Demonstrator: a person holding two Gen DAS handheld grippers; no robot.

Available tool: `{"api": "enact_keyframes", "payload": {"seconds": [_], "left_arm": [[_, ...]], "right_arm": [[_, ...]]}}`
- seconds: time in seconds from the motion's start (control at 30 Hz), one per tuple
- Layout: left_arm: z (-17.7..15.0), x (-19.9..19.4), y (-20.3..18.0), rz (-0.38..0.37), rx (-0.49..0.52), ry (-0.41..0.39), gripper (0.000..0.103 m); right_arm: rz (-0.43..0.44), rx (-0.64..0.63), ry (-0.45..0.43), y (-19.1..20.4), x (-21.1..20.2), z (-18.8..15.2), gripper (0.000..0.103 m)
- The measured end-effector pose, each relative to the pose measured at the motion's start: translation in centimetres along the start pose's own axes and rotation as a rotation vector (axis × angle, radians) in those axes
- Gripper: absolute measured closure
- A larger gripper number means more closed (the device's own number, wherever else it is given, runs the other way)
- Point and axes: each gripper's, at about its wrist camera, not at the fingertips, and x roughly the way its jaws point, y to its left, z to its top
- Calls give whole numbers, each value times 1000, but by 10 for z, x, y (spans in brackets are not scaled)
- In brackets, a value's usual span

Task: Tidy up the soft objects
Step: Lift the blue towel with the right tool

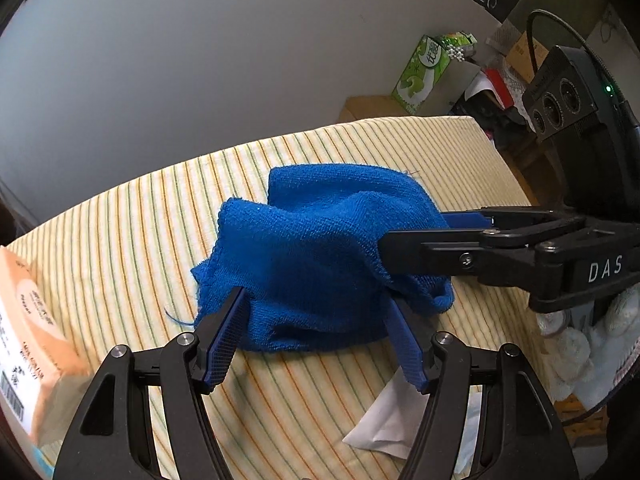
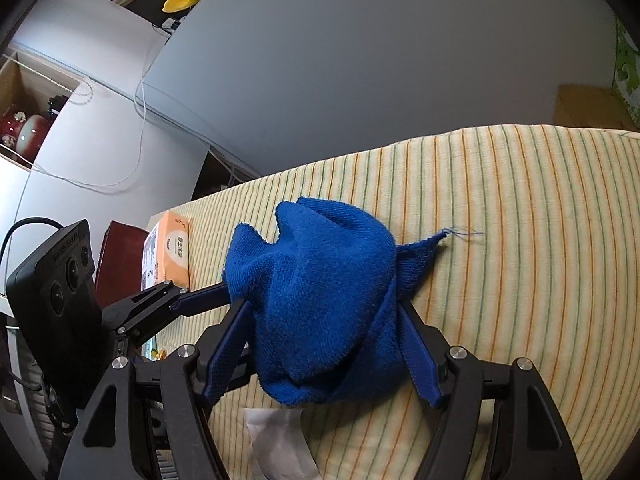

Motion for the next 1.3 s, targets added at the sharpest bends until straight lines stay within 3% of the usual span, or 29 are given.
{"api": "enact_keyframes", "payload": {"seconds": [0.07, 0.17, 0.3, 0.5, 0.93, 1.3], "left_arm": [[0, 1, -1, 0, 2, -4, 35], [-2, -1, -6, 0, 26, -15, 38], [0, 4, -16, -17, 53, -18, 62], [-4, 1, -25, -17, 77, -27, 80], [-22, -61, -38, -58, 83, -116, 84], [-63, -162, -34, -43, 100, -285, 84]], "right_arm": [[0, 8, -1, 1, 1, 1, 35], [4, 11, 5, 5, 6, 1, 50], [7, -2, 17, 13, 12, 0, 68], [-7, -22, 13, 25, 12, -3, 79], [-42, -114, -63, 81, -35, -23, 81], [-51, -264, -143, 175, -87, -54, 81]]}}
